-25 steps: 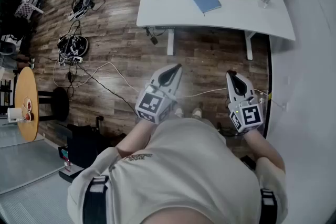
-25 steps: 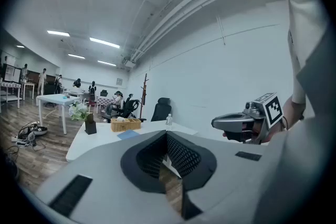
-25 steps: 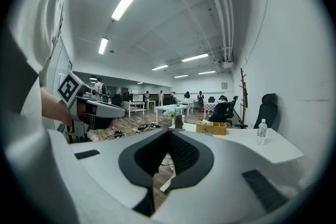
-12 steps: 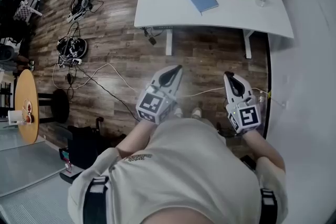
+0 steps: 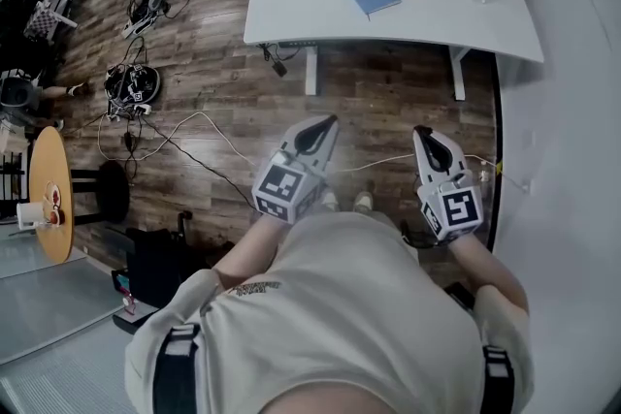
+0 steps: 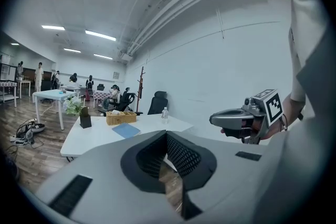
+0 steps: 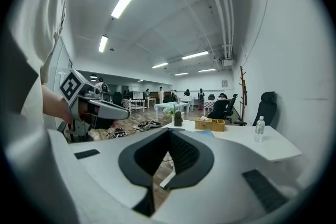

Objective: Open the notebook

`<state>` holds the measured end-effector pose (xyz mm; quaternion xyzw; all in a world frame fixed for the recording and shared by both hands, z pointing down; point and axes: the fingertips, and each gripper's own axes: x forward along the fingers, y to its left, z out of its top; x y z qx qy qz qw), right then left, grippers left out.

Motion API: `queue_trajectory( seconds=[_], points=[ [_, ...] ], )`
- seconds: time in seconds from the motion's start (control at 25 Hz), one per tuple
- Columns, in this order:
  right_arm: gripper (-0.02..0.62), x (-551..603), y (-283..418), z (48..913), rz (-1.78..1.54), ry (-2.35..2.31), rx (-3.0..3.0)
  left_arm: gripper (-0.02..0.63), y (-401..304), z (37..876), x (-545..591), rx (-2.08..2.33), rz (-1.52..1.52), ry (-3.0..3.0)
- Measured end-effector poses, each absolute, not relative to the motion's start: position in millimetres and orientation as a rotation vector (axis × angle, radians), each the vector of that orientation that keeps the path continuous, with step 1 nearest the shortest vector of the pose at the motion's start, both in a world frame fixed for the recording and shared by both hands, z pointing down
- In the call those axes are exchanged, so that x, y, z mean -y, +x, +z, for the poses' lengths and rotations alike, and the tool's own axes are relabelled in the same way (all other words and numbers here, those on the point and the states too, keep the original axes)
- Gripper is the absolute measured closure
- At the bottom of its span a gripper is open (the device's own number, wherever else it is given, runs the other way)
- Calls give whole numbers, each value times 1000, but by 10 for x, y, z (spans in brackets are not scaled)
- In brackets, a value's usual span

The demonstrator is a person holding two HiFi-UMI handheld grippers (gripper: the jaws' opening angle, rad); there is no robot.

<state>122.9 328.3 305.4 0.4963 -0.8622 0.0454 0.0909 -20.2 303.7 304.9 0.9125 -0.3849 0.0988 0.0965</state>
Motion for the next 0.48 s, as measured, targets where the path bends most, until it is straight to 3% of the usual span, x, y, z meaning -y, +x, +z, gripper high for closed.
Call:
queue_trajectory(
  seconds=[0.48],
  points=[
    [594, -3267, 1455, 3069, 142, 1461, 2605, 606, 43, 3113, -3043, 1148, 306, 2696]
  ],
)
